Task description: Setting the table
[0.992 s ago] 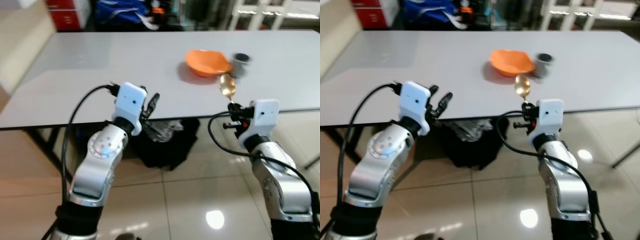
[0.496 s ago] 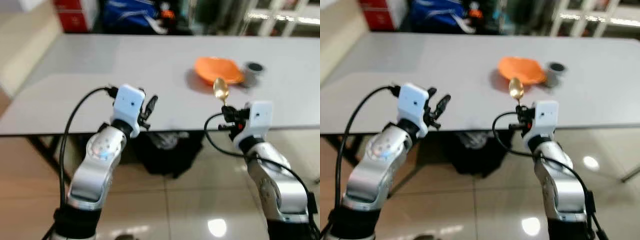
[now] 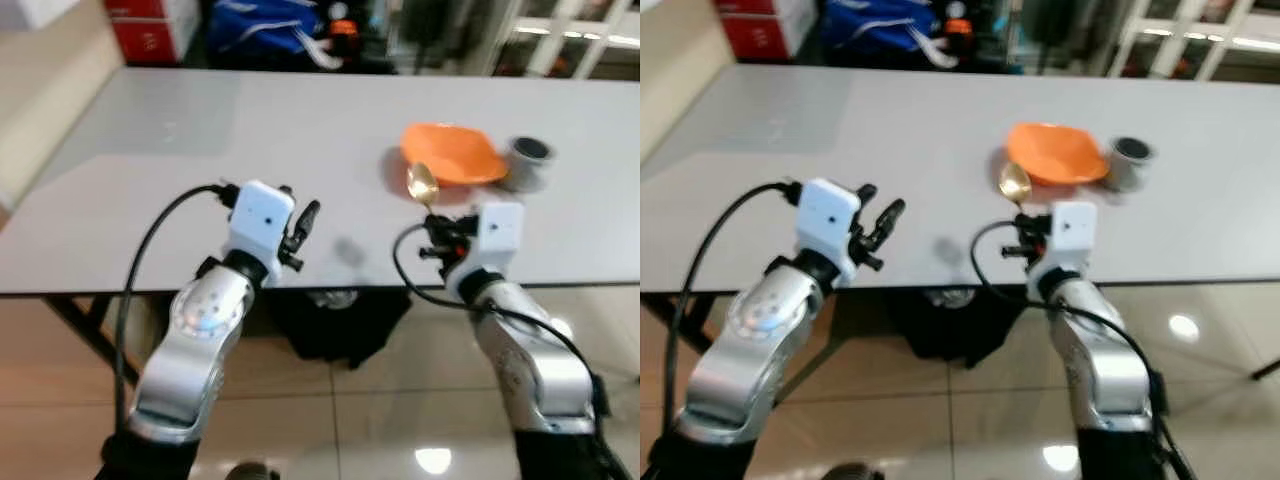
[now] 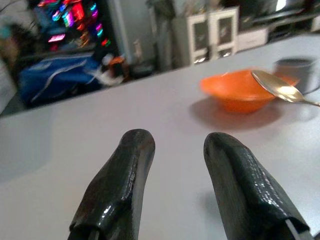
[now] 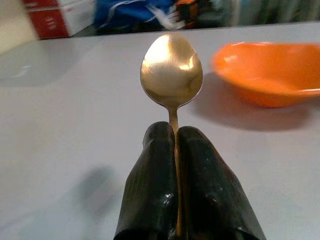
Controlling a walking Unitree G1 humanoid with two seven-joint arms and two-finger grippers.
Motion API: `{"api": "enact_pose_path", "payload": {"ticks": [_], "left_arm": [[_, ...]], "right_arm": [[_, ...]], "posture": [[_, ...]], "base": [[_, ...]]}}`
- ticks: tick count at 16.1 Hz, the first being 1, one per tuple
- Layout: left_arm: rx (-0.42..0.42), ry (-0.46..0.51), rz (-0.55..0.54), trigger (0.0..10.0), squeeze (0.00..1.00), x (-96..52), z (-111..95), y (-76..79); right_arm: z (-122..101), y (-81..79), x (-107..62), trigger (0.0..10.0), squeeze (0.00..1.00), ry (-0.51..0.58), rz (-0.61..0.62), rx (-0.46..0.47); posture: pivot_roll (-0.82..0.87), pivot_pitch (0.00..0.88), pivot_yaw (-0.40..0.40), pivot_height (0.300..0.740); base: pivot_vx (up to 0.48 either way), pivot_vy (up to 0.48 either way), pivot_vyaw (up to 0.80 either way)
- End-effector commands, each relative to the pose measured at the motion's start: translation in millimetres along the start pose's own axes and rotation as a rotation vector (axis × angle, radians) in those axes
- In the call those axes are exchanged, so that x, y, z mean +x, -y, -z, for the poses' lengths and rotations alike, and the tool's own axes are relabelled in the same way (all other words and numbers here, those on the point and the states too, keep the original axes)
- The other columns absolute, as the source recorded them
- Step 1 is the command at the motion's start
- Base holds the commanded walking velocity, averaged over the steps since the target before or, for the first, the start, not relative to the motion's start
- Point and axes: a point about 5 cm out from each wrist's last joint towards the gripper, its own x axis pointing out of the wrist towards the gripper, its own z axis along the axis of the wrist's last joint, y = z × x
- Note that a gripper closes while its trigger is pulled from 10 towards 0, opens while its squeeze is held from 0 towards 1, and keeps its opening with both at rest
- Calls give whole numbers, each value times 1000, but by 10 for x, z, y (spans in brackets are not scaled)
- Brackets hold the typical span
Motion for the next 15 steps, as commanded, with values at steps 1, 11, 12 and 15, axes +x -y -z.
{"api": "enact_pose_path", "payload": {"ticks": [1, 11, 12, 15], "left_arm": [[11, -33, 4, 10000, 0, -51, 45, 23], [24, -49, 52, 10000, 0, -172, 125, 2], [20, -40, 86, 10000, 0, -163, 137, 25], [12, -43, 221, 10000, 0, -211, 154, 104]], "right_arm": [[61, -25, 7, 10000, 0, -35, 3, 13], [158, -2, 163, 10000, 0, -71, 105, 100], [140, 19, 188, 10000, 0, -67, 116, 92], [126, 48, 262, 10000, 0, -72, 141, 151]], "posture": [[111, 123, -53, 740], [121, 79, -64, 740], [109, 72, -58, 740], [77, 72, -70, 740]], "base": [[337, 0, 0], [231, 0, 0], [0, 0, 0], [0, 0, 0]]}}
